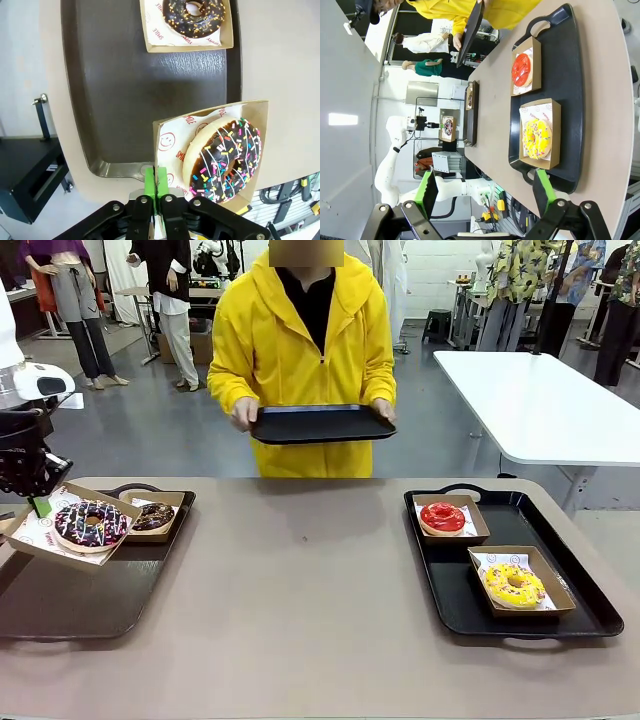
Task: Individually package the donuts and arrange them on the tray.
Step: Place the picked Paper togo box on the Handle tray.
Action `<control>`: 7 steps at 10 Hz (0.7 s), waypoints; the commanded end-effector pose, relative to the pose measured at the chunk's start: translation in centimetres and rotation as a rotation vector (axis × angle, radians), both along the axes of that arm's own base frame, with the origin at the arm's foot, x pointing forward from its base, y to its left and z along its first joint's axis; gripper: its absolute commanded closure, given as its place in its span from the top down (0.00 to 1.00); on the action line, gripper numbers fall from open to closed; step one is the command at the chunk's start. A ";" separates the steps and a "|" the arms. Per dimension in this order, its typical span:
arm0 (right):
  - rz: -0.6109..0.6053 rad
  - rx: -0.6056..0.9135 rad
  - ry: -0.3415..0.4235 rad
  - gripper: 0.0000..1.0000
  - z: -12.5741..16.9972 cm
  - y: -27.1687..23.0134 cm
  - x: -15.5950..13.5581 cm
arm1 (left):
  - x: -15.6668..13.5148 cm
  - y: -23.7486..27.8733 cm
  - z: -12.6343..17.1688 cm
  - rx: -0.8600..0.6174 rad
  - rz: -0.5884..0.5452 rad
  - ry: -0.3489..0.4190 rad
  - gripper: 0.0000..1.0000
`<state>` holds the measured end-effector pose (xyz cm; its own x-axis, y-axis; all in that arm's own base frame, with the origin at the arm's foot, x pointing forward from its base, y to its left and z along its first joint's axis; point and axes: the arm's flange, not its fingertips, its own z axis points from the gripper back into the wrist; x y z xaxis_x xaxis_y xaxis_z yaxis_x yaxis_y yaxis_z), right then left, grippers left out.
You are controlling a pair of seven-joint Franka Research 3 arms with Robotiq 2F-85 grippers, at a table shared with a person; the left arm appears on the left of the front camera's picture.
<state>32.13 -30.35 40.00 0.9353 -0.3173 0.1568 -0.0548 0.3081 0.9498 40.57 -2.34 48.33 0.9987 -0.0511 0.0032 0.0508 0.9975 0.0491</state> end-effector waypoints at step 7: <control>0.004 0.008 -0.005 1.00 0.1 0.1 -0.1 | -0.1 0.9 -3.9 0.038 -0.002 -0.033 0.01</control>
